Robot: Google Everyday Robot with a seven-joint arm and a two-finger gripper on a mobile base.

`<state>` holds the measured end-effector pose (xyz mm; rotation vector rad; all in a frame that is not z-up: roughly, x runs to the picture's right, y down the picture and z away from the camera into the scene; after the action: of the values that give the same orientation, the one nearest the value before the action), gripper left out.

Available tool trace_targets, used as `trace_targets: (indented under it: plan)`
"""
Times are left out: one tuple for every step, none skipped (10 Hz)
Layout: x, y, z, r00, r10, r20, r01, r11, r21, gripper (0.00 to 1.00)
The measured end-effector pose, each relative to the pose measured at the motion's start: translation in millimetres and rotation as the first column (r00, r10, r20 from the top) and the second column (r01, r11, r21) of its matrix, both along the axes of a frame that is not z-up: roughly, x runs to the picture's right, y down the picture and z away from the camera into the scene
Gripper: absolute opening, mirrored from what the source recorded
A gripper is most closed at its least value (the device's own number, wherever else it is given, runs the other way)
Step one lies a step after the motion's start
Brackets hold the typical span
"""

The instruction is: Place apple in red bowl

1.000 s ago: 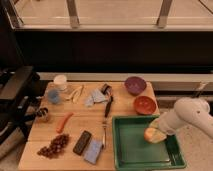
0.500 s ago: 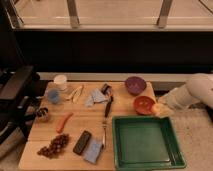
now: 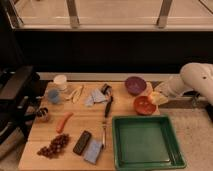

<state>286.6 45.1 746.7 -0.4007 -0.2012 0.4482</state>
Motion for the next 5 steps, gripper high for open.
trace_targets:
  plan:
    - [1.5,4.1,13.6,1.0,0.01,0.0,-0.01,0.9999,-0.005,0.11]
    - [2.2,8.0,22.1,1.0,0.019,0.003,-0.019,0.9997,-0.013,0.21]
    - [3.0,13.5,31.1,1.0,0.031,0.008,-0.03,0.9992,-0.025,0.33]
    - [2.9,16.3,35.9,0.999,0.035,0.011,-0.035,0.9988,-0.033,0.41]
    - [0.7,19.4,42.9,0.999,0.034,0.017,-0.033,0.9984,-0.045,0.52]
